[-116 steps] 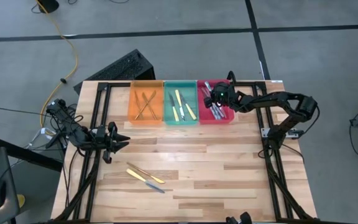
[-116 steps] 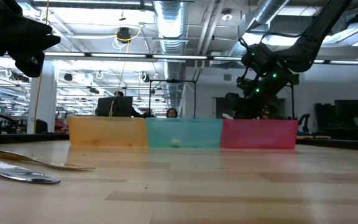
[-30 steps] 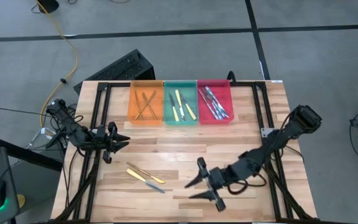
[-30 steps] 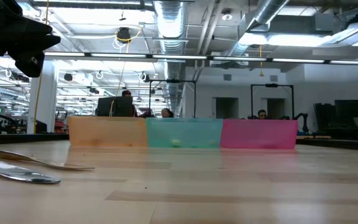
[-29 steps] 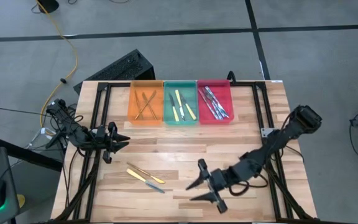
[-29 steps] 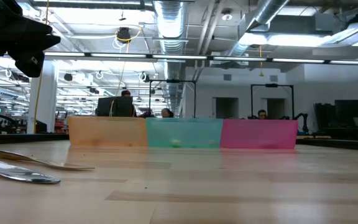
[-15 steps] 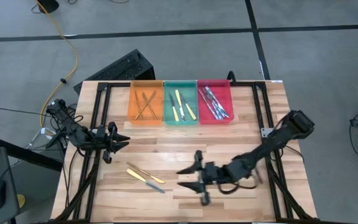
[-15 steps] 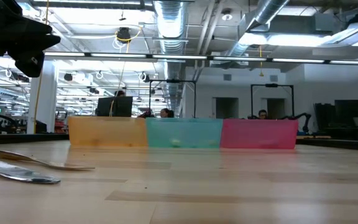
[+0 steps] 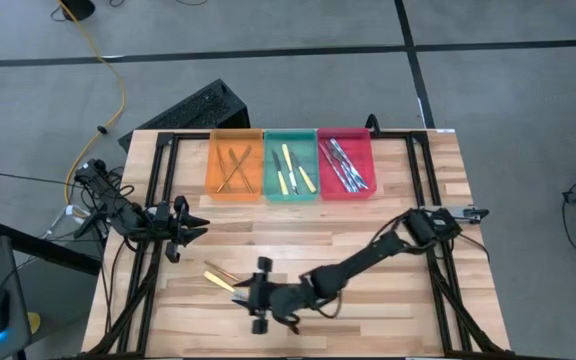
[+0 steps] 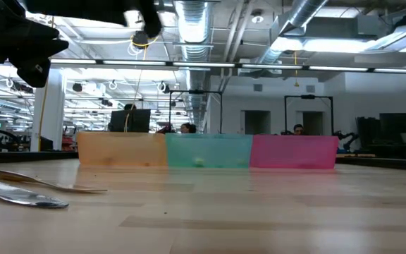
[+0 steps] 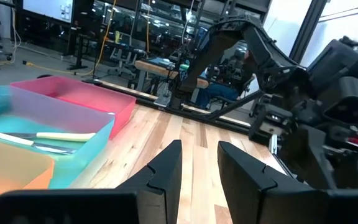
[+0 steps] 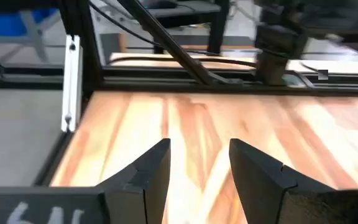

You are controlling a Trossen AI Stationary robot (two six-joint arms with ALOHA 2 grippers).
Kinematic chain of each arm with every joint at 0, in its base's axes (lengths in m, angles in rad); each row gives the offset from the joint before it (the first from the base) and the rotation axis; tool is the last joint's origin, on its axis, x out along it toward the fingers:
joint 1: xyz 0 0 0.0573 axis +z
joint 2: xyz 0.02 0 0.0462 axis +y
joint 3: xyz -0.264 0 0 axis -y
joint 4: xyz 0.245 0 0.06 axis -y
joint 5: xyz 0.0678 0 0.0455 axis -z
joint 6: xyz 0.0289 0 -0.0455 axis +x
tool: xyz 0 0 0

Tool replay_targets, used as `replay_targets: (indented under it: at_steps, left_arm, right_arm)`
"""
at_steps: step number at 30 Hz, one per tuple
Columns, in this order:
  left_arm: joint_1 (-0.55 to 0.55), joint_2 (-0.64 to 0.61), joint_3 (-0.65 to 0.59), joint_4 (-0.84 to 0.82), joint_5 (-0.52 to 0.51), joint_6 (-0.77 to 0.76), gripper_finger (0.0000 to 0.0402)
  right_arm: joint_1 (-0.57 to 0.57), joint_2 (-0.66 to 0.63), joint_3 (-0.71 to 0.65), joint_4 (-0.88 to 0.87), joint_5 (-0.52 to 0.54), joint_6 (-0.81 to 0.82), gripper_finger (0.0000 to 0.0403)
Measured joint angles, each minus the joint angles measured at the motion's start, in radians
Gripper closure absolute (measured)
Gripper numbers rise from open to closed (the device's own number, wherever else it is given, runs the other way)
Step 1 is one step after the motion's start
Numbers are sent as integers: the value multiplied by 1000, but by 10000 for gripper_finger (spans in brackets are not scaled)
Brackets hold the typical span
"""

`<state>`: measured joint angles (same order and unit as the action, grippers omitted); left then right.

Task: Sort silverware by color (type)
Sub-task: Put the gold table knife into the orange bin

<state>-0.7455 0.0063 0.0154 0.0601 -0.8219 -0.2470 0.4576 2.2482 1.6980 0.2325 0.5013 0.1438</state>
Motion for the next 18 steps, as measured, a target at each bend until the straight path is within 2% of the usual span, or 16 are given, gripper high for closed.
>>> replay_targets:
  at_steps: [3, 8, 13, 18]
  left_arm:
    - [0, 0, 0, 0, 0, 0, 312]
    - [0, 0, 0, 0, 0, 0, 312]
    - [0, 0, 0, 0, -1, 0, 312]
    - [0, 0, 0, 0, -1, 0, 312]
  right_arm:
    - [-30, 32, 90, -50, -92, 10, 216]
    - [-58, 50, 146, -129, -138, 47, 216]
    - [-99, 49, 149, -123, -112, 0, 216]
    - [-141, 77, 151, -111, -104, 65, 216]
